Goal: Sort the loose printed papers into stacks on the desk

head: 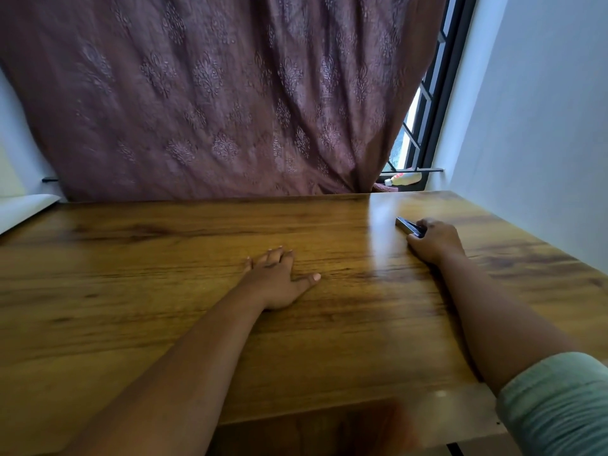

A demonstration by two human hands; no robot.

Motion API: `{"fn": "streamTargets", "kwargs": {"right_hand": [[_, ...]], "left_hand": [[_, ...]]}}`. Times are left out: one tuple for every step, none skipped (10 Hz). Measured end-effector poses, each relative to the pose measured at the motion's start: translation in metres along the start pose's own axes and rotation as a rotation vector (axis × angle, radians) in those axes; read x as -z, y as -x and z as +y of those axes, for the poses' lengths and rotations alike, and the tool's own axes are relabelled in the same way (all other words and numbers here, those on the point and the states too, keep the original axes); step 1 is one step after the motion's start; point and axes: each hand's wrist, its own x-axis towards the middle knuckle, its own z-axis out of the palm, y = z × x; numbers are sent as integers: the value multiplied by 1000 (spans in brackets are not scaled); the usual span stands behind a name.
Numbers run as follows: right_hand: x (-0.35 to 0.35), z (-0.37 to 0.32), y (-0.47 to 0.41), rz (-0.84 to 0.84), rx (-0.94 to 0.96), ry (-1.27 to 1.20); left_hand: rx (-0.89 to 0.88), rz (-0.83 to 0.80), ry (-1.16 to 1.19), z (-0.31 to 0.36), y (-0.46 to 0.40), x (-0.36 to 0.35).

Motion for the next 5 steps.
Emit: {"fn": "streamTargets", "kwargs": {"right_hand": [[-1, 0, -2, 3, 4, -4], [-2, 3, -4, 13, 9, 2], [-1, 3, -3, 5, 1, 6], [-2, 4, -6, 5, 9, 23], [-2, 2, -5, -2, 7, 34]], "left_hand": [[-1, -3, 8, 0, 0, 1], [-2, 2, 1, 0, 0, 0], [-3, 7, -3, -1, 0, -1], [-4, -5, 13, -2, -2, -2], [-3, 13, 7, -2, -3, -2]]}}
